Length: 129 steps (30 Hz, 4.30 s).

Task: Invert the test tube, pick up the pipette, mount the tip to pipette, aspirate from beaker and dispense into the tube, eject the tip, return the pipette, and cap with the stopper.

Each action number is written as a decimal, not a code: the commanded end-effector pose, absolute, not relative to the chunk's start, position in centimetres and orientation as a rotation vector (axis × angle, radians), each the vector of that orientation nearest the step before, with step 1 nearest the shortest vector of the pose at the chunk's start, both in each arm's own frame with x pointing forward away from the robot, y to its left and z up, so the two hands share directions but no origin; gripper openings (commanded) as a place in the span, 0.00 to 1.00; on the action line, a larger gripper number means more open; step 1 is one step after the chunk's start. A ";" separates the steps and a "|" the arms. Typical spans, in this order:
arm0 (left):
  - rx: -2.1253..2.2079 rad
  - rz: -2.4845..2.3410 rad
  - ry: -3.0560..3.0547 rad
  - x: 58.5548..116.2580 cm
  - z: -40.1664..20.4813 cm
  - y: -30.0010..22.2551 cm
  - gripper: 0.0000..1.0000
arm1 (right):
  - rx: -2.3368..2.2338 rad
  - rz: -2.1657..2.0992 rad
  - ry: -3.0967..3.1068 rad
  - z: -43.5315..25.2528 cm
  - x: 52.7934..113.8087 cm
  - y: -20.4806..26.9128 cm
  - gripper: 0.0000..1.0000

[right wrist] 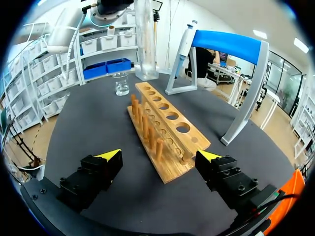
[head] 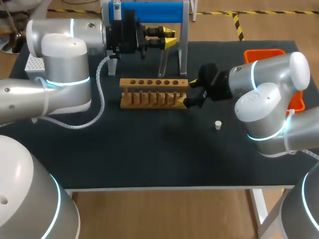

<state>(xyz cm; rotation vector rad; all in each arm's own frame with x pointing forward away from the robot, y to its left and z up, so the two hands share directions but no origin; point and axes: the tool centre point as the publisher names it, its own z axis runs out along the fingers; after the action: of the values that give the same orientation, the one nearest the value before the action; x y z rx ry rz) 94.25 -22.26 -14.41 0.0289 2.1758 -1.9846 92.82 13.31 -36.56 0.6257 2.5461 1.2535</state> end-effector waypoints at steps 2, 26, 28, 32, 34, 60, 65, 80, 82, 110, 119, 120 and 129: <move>0.038 -1.965 2.164 94.4 -14.2 -22.4 0.00 | 0.624 1.256 2.547 -36.6 92.8 13.2 1.00; 0.039 -1.946 2.181 94.7 -14.2 -22.5 0.00 | 0.624 1.256 2.547 -36.6 92.8 13.2 1.00; 0.020 -1.968 2.145 94.9 -14.3 -22.4 0.00 | 0.624 1.256 2.547 -36.6 92.8 13.2 1.00; -0.008 -1.972 2.140 95.3 -14.6 -22.3 0.00 | 0.624 1.256 2.547 -36.6 92.8 13.2 1.00; -0.022 -1.975 2.140 95.5 -14.8 -22.4 0.00 | 0.624 1.256 2.547 -36.6 92.8 13.2 1.00; -0.172 -2.084 2.075 98.4 -17.1 -20.8 0.00 | 0.624 1.256 2.547 -36.6 92.8 13.2 1.00; -0.185 -2.090 2.084 98.6 -17.3 -20.3 0.00 | 0.624 1.256 2.547 -36.6 92.8 13.2 1.00; -0.194 -2.116 2.064 99.4 -18.7 -20.1 0.00 | 0.624 1.256 2.547 -36.6 92.8 13.2 1.00; -0.196 -2.118 2.063 99.4 -18.9 -20.1 0.00 | 0.624 1.256 2.547 -36.6 92.8 13.2 1.00; -0.179 -2.088 2.108 99.2 -19.3 -20.6 0.00 | 0.624 1.256 2.547 -36.6 92.8 13.2 1.00; -0.166 -2.085 2.106 99.2 -19.8 -20.9 0.00 | 0.624 1.256 2.547 -36.6 92.8 13.2 1.00; -0.165 -2.085 2.106 99.2 -19.9 -20.9 0.00 | 0.624 1.256 2.547 -36.6 92.8 13.2 1.00; -0.156 -2.072 2.088 99.1 -20.6 -20.7 0.00 | 0.624 1.256 2.547 -36.6 92.8 13.2 1.00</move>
<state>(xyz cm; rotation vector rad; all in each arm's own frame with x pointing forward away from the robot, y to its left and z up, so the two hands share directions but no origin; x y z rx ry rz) 99.26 -20.69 -20.13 -0.1498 2.0972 -2.0732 92.82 13.32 -36.56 0.6255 2.5461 1.2537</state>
